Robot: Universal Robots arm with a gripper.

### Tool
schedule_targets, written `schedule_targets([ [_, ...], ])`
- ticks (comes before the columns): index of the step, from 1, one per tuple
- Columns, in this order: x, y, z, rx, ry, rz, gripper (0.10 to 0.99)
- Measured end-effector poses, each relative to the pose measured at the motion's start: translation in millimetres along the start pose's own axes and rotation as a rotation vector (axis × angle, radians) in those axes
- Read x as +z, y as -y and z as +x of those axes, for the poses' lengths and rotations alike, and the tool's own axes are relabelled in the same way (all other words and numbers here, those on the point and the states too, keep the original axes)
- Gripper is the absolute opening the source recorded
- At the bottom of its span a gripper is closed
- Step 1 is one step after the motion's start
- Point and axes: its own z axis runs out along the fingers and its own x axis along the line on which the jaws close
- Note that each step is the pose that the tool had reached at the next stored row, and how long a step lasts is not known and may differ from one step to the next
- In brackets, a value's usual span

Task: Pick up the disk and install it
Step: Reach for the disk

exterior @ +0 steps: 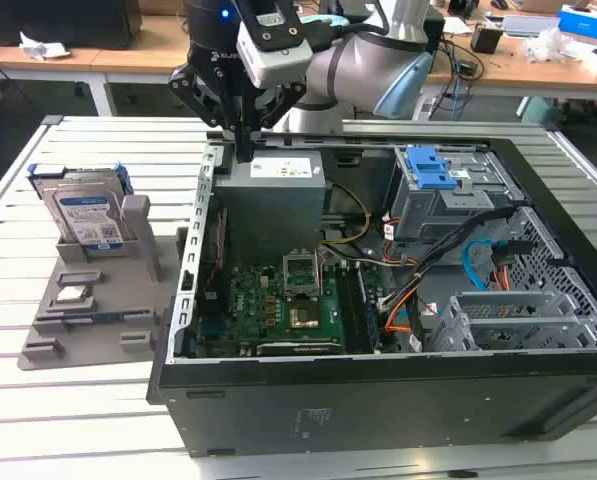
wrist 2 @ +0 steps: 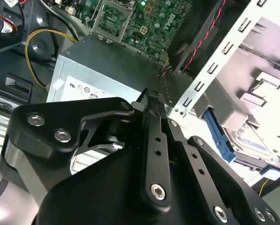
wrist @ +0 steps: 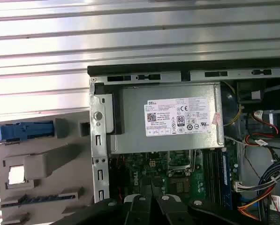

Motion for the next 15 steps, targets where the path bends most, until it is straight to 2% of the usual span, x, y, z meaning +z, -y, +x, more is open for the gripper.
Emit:
schedule_targets([
  [1,-0.3,0.7,8.5,0.000,0.0000,0.000,0.106],
  [6,-0.7,1.9,24.6,0.000,0.0000,0.000,0.106],
  [15,-1.0,2.8,36.6,0.000,0.0000,0.000,0.106],
])
